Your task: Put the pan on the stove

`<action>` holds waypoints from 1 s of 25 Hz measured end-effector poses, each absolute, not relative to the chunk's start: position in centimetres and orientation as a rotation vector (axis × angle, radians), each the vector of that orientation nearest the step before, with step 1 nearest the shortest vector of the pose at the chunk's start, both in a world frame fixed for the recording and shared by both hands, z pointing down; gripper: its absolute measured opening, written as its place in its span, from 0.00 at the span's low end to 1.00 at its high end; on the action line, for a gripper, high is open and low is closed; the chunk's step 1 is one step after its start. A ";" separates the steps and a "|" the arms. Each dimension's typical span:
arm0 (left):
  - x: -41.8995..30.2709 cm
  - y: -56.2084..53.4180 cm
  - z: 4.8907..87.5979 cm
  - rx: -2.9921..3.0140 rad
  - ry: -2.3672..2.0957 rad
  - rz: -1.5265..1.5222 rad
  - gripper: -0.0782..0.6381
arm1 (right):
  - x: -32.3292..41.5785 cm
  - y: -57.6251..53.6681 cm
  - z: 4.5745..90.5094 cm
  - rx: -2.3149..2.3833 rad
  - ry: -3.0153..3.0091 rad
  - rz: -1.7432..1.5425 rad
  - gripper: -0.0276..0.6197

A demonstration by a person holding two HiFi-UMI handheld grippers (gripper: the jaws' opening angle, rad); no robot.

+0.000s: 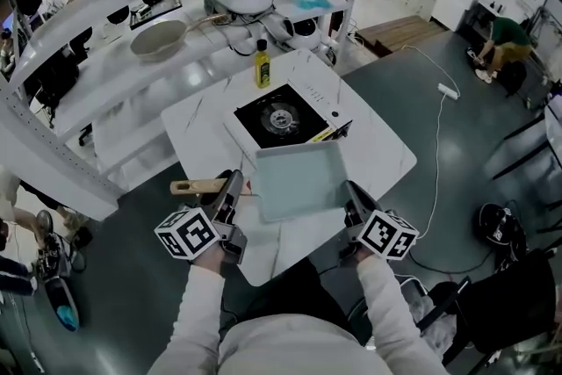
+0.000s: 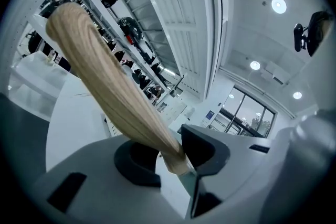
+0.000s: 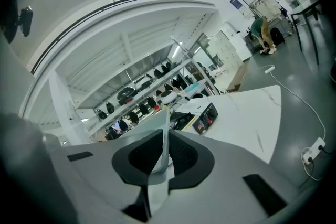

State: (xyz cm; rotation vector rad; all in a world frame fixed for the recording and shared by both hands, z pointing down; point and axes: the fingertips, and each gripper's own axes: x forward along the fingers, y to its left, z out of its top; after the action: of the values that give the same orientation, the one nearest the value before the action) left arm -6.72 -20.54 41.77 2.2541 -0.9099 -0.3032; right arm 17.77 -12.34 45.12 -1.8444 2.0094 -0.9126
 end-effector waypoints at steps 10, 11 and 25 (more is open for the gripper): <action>-4.4 -25.3 42.8 2.209 -0.960 -0.320 0.30 | 20.5 -18.3 45.7 -1.819 2.068 -0.933 0.12; -4.2 -25.9 42.9 2.204 -0.968 -0.320 0.30 | 20.7 -19.0 45.8 -1.816 2.074 -0.938 0.12; -2.8 -34.5 44.9 2.124 -1.095 -0.341 0.30 | 22.7 -30.5 47.7 -1.741 2.231 -0.991 0.12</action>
State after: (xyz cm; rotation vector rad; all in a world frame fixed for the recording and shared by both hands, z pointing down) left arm -2.83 -34.48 44.94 2.1236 -1.0954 -0.3408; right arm 22.69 -30.47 47.75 -1.7409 2.2313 -0.9912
